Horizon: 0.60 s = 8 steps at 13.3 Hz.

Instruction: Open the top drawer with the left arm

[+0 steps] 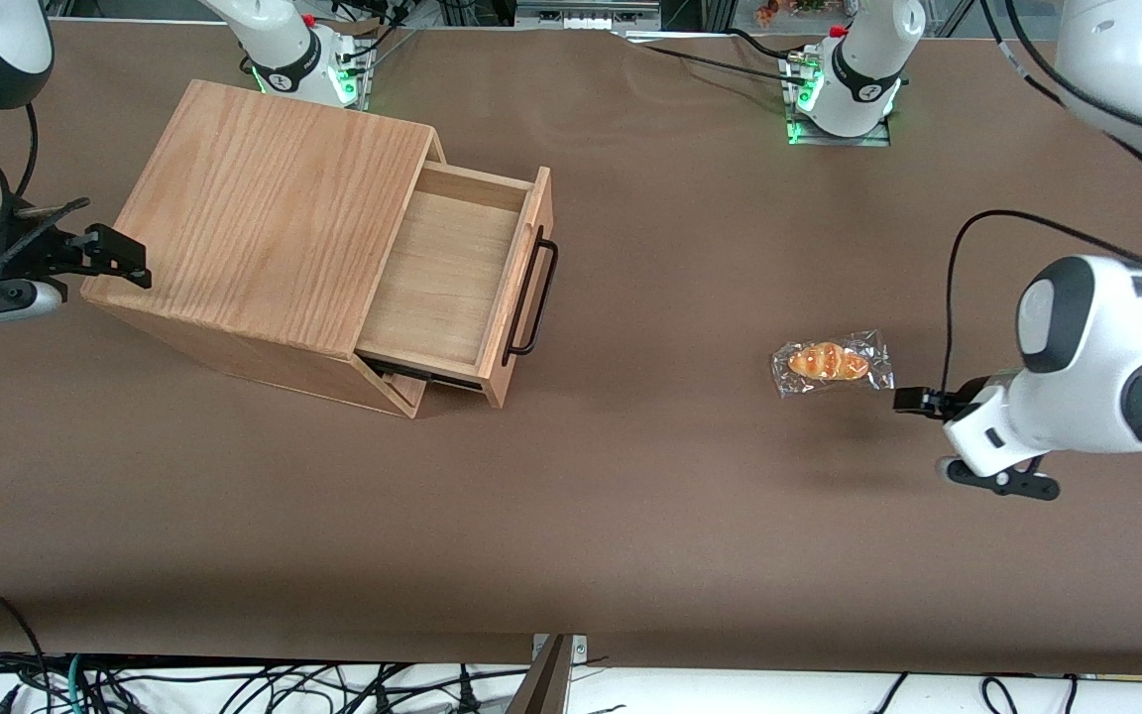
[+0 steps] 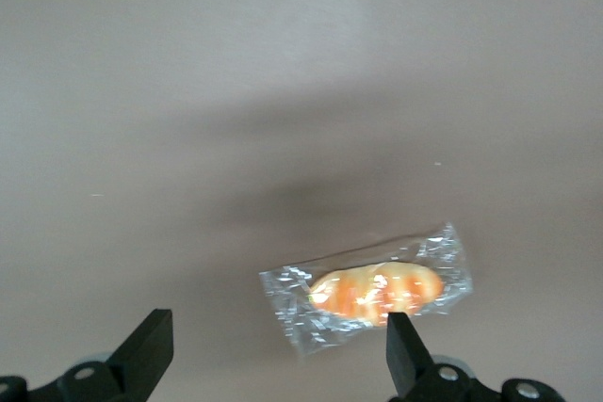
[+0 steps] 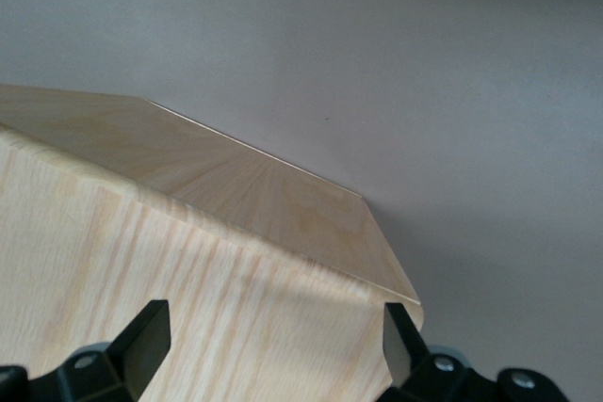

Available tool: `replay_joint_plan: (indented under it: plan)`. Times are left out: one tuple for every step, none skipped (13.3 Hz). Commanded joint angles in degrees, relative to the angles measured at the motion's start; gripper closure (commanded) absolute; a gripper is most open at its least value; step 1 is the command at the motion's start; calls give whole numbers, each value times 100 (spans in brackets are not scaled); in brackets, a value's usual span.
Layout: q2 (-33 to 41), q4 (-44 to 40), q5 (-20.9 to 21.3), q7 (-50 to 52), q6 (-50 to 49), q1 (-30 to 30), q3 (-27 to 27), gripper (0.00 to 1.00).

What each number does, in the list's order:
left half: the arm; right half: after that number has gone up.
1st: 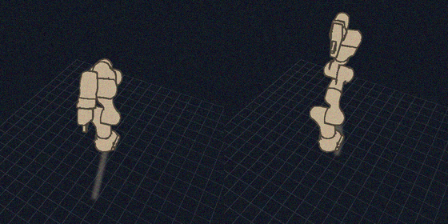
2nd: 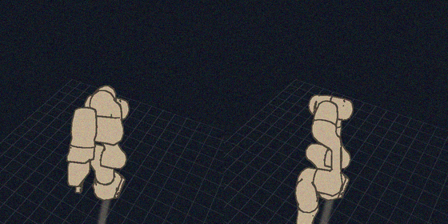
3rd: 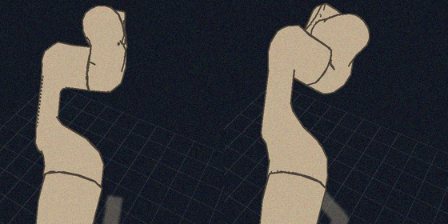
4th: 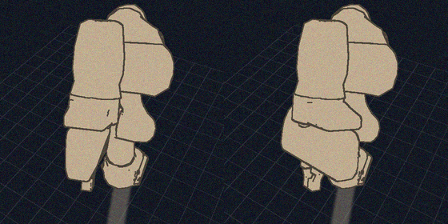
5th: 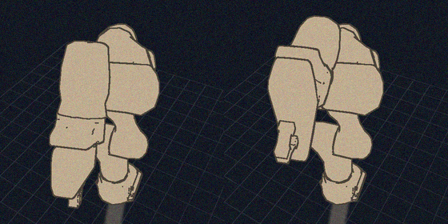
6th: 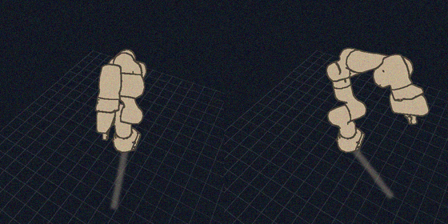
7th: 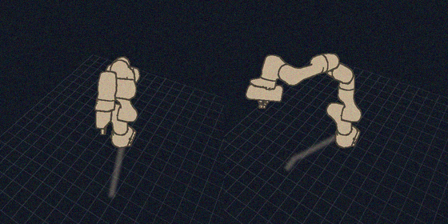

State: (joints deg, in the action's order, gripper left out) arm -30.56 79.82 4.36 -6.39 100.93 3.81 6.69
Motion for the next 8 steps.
replay_joint_plan:
  plan:
    - [1654,1727,74,-362,568,-73,-255,0]
    - [1954,1869,74,-371,508,-116,-316,0]
    - [2227,2010,74,-363,376,-213,-334,0]
    - [2508,2116,74,-380,166,-257,-352,0]
    - [2729,2091,13,-397,-123,-318,-361,0]
    - [2853,2021,-205,-380,-404,-380,-370,0]
    - [3010,1977,-373,-363,-555,-398,-370,0]
    - [3142,1872,-435,-362,-765,-407,-370,0]
